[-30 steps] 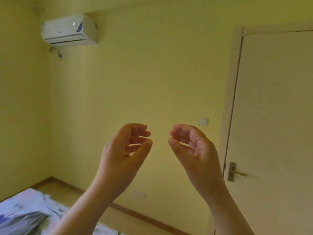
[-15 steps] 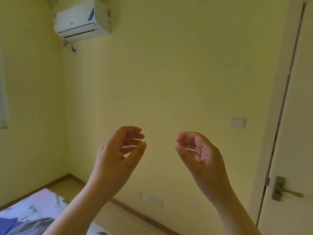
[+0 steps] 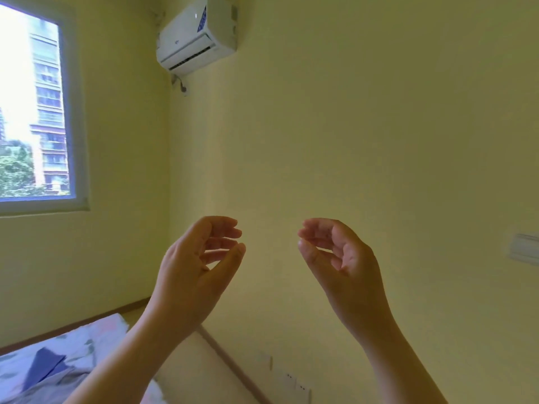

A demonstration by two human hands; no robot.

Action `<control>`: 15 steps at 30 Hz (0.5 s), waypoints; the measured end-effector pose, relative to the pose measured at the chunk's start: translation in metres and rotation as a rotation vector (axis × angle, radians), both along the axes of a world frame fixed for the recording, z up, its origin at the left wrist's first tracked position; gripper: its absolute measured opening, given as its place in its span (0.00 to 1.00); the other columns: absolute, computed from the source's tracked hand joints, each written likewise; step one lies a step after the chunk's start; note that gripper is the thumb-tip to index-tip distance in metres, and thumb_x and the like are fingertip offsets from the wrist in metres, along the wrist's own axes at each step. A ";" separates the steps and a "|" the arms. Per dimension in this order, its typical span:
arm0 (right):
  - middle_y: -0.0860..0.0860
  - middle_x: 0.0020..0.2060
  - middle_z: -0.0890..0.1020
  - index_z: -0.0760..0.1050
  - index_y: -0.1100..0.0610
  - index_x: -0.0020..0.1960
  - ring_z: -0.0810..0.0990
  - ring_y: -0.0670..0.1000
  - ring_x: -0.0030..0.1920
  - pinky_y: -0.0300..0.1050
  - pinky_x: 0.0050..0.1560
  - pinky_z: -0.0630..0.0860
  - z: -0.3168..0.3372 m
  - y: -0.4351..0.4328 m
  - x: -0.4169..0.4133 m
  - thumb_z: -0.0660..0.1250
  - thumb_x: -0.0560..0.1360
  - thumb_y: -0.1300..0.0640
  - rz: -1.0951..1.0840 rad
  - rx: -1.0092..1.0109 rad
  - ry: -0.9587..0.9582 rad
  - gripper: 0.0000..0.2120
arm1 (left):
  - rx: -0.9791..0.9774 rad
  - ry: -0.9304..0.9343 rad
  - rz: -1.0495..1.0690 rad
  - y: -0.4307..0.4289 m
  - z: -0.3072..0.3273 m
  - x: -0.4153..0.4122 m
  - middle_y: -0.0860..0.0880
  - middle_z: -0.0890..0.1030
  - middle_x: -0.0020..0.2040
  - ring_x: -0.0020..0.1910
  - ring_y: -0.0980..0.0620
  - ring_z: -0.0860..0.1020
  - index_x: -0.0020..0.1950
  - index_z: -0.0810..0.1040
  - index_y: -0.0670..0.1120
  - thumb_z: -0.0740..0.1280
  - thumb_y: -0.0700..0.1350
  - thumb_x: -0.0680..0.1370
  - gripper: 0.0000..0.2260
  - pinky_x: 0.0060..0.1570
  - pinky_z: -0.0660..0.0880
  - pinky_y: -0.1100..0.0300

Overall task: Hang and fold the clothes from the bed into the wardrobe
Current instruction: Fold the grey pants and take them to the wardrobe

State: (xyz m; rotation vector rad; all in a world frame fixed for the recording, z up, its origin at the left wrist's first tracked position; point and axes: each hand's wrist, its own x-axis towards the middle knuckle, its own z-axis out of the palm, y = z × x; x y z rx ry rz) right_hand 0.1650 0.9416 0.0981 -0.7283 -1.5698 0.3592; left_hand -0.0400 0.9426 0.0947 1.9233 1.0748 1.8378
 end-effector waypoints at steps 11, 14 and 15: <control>0.43 0.48 0.83 0.78 0.52 0.57 0.82 0.43 0.51 0.31 0.49 0.77 0.026 0.079 0.065 0.70 0.77 0.57 0.142 0.052 -0.009 0.09 | 0.055 0.007 0.166 0.051 0.023 0.073 0.59 0.83 0.49 0.47 0.60 0.82 0.54 0.79 0.54 0.72 0.41 0.74 0.12 0.42 0.75 0.74; 0.42 0.48 0.83 0.78 0.52 0.57 0.82 0.43 0.51 0.31 0.49 0.76 0.025 0.083 0.074 0.69 0.77 0.57 0.152 0.068 -0.004 0.09 | 0.047 0.010 0.150 0.055 0.021 0.084 0.59 0.83 0.49 0.47 0.59 0.82 0.53 0.78 0.55 0.72 0.41 0.74 0.12 0.43 0.75 0.73; 0.42 0.48 0.83 0.78 0.52 0.57 0.82 0.43 0.51 0.31 0.49 0.76 0.024 0.085 0.078 0.70 0.77 0.57 0.154 0.068 0.002 0.09 | 0.043 0.014 0.149 0.056 0.021 0.087 0.59 0.83 0.49 0.47 0.59 0.82 0.53 0.78 0.55 0.72 0.41 0.74 0.12 0.43 0.75 0.72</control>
